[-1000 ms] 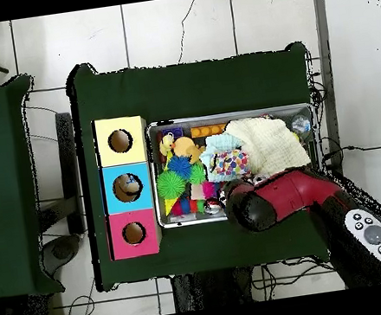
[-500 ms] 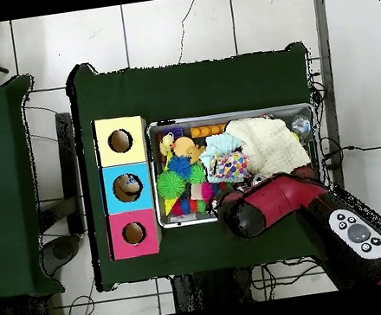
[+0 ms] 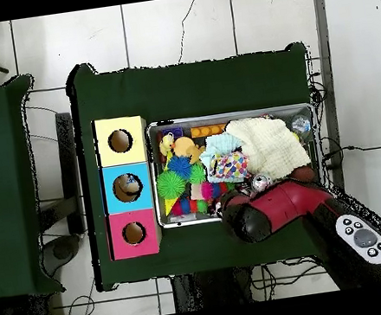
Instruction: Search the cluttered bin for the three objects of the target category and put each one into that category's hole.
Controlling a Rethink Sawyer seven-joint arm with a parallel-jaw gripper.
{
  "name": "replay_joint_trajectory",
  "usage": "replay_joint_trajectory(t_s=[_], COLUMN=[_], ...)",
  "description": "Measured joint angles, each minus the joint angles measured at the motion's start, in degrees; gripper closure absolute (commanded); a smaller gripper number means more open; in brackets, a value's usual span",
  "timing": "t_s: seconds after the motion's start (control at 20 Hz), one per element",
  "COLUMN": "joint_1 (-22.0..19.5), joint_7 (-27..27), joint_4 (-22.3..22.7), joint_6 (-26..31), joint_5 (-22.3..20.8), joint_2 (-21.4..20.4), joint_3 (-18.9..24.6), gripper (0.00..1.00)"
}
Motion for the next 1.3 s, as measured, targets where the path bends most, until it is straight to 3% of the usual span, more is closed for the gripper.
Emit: replay_joint_trajectory(t_s=[0.5,1.3], joint_1=[-4.11,-1.61], joint_7=[0.00,0.00], joint_4=[0.00,0.00], joint_6=[-0.17,-6.22], joint_5=[0.04,0.06], joint_2=[1.77,3.64], joint_3=[-0.69,-3.64], gripper=[0.00,0.00])
